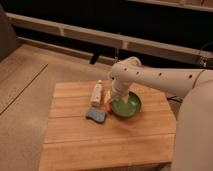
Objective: Pick up the ceramic bowl
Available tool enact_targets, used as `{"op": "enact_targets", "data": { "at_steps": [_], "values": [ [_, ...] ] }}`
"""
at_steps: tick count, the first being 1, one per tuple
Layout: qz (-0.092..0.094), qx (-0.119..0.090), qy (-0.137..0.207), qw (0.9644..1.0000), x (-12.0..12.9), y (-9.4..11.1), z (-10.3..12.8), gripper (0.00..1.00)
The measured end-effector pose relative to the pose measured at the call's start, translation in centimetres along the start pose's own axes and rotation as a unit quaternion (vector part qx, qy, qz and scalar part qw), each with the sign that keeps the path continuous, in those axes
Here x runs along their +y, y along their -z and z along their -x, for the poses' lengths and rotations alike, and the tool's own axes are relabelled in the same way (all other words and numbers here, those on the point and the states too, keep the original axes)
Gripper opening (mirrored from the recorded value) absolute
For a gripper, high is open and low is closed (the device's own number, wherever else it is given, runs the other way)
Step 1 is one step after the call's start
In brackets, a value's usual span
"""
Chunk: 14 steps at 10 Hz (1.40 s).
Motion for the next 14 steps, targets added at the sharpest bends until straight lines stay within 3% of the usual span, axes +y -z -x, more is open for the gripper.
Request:
{"op": "enact_targets", "data": {
  "at_steps": [3,7,9,10,14],
  "values": [
    [0.000,0.001,0.005,1.0000,0.5,-0.1,0.0,0.65],
    [-0.064,0.030,-0.008,0.9975,-3.0,-1.9,-1.0,0.65],
    [-0.075,0.044,-0.003,0.9962,-4.1,-3.1,-1.0,0.65],
    [-0.074,0.050,0.007,0.9960,-4.4,-4.2,-0.7,0.65],
    [-0.037,0.064,0.036,0.9966,-3.7,-7.9,1.4,0.65]
  ]
}}
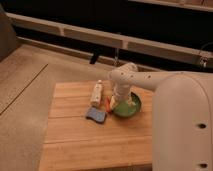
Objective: Pick up the ceramic bowl
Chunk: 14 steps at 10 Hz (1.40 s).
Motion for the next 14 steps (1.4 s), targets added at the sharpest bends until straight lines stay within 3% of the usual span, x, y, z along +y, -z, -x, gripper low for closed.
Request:
{"op": "enact_targets", "data": {
  "at_steps": [4,5,7,10,12,14],
  "values": [
    [0.035,0.018,0.010,0.9992,0.6,-2.7,0.9,0.63],
    [0.039,0.022,0.010,0.9989,0.6,-3.2,0.9,0.56],
    [0.049,0.026,0.006,0.9985,0.4,-3.8,1.3,0.33],
    [0.048,0.025,0.000,0.9985,-0.2,-3.8,1.7,0.04],
    [0.046,0.021,-0.003,0.9987,-0.3,-3.4,1.9,0.00],
    [0.042,-0.001,-0.011,0.9991,-0.4,-1.8,3.0,0.00]
  ]
}}
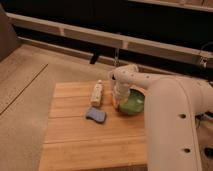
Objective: Pick up the ceramic bowl
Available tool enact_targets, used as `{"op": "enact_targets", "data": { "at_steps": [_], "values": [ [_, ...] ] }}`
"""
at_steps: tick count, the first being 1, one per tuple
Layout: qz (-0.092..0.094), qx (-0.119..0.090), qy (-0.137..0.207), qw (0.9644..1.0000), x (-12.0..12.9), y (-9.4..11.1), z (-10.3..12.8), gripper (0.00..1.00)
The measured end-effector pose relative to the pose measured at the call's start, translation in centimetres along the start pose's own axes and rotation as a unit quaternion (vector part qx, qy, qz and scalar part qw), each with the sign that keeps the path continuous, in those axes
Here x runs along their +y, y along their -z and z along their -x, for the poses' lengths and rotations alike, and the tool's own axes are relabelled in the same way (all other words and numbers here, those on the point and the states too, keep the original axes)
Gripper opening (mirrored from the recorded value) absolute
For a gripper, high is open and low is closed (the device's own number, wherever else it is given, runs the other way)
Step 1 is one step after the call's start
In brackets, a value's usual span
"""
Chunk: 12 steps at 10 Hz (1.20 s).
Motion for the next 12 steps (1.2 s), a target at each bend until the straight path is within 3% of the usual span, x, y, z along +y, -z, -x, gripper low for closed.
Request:
{"op": "enact_targets", "data": {
  "at_steps": [3,6,8,10,12],
  "values": [
    [-0.004,-0.059,0.006,0.9982,3.0,4.9,2.1,0.00],
    [-0.002,-0.099,0.007,0.9951,5.4,8.4,2.1,0.00],
    [-0.004,-0.107,0.005,0.9942,6.7,9.7,1.6,0.00],
    [-0.009,-0.096,-0.020,0.9952,7.3,10.8,0.2,0.00],
    [-0.009,-0.094,-0.024,0.9952,7.3,10.9,0.0,0.00]
  ]
}}
